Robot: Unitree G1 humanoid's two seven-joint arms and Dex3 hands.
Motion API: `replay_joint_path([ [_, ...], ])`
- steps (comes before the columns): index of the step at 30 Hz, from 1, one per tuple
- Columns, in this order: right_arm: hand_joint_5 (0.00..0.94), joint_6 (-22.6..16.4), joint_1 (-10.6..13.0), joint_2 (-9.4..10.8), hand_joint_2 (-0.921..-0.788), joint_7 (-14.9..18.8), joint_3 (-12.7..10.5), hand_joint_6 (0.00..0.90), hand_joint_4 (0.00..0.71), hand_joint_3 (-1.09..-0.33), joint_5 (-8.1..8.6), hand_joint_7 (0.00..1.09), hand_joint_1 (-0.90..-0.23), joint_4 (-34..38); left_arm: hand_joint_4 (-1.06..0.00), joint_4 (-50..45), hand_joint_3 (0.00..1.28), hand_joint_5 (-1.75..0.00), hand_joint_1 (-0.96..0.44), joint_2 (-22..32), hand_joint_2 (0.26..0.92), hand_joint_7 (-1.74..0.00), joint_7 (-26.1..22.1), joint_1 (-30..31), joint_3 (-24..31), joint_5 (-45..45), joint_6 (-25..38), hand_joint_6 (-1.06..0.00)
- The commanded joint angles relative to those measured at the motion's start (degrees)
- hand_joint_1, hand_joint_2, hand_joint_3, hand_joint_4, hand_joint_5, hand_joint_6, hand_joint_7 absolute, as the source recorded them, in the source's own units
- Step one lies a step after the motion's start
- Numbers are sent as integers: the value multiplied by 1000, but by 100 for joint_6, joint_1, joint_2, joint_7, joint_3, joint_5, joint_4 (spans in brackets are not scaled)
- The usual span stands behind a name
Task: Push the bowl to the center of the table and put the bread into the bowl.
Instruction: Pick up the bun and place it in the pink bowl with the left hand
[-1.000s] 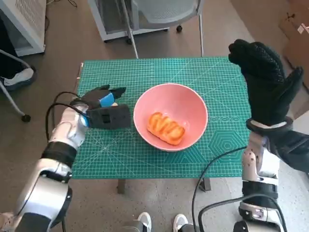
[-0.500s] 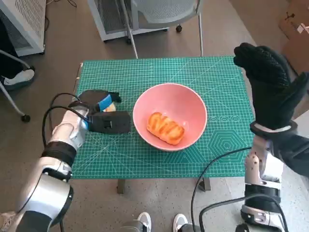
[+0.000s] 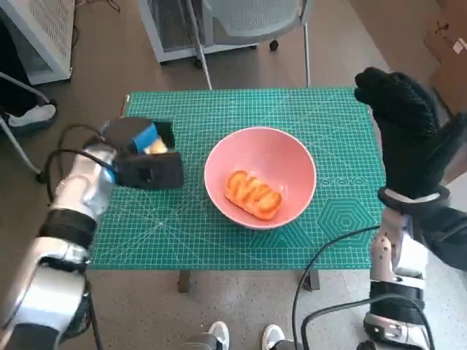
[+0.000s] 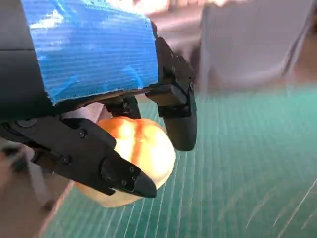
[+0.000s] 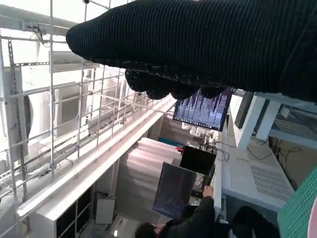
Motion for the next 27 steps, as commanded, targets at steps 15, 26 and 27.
replay_joint_path([
  [15,3,51,41,101,-921,3,79,433,384,-540,17,6,-475,100,-746,-4790,33,-1019,2,-58,920,-1214,-444,1182,1045,-376,550,-654],
  [26,5,39,28,98,-921,78,89,434,390,-539,93,5,-473,141,-723,-4998,47,-1031,2,-672,920,-1234,-683,1174,506,-375,123,-645],
  [27,5,39,32,94,-921,88,89,434,391,-539,105,5,-473,141,-720,-4908,52,-1042,1,-735,920,-1237,-726,1142,434,-361,72,-637],
])
